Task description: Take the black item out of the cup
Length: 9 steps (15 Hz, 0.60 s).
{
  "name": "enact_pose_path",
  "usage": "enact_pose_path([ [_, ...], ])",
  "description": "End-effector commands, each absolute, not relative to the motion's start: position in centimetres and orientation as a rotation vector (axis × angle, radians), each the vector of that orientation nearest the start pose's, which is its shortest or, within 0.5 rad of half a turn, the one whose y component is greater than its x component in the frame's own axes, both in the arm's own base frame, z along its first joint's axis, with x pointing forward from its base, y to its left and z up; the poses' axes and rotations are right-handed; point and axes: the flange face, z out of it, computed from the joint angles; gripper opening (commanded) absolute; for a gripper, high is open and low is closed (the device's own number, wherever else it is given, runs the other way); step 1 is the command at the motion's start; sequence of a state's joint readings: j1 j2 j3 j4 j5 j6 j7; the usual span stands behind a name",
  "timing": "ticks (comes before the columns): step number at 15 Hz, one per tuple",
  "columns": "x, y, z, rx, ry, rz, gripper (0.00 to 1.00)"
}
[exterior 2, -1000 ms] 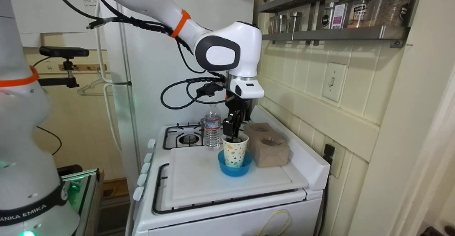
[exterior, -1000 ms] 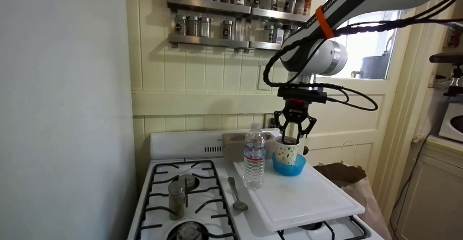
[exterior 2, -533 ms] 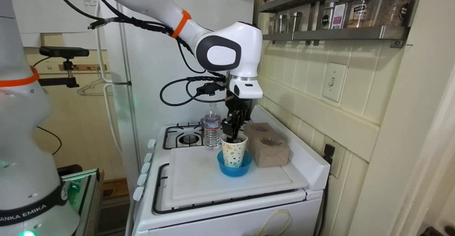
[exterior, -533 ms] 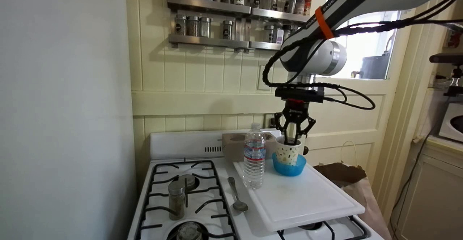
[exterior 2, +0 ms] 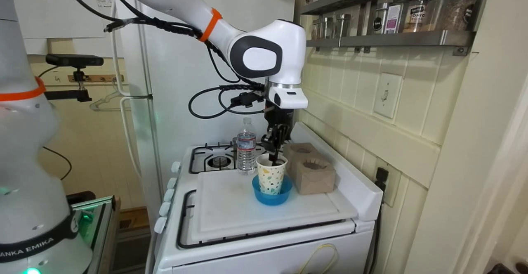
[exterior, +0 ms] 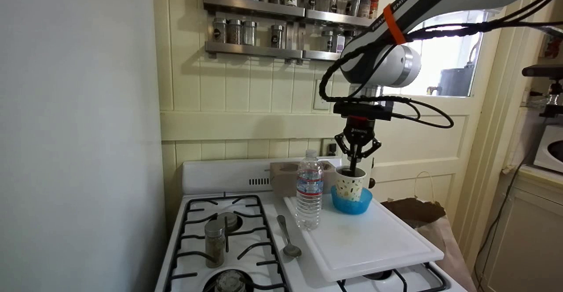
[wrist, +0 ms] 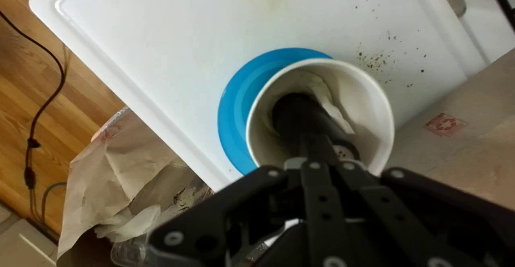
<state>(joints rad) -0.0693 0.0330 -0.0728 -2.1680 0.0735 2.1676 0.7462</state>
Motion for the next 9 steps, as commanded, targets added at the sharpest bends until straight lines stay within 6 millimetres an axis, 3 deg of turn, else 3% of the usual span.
enact_pose_path([
  [1,52.87,-7.05,37.76,-2.770,1.409,0.129,0.28],
  [9,52.72,-7.05,37.23,-2.771,1.404,0.134,0.87],
])
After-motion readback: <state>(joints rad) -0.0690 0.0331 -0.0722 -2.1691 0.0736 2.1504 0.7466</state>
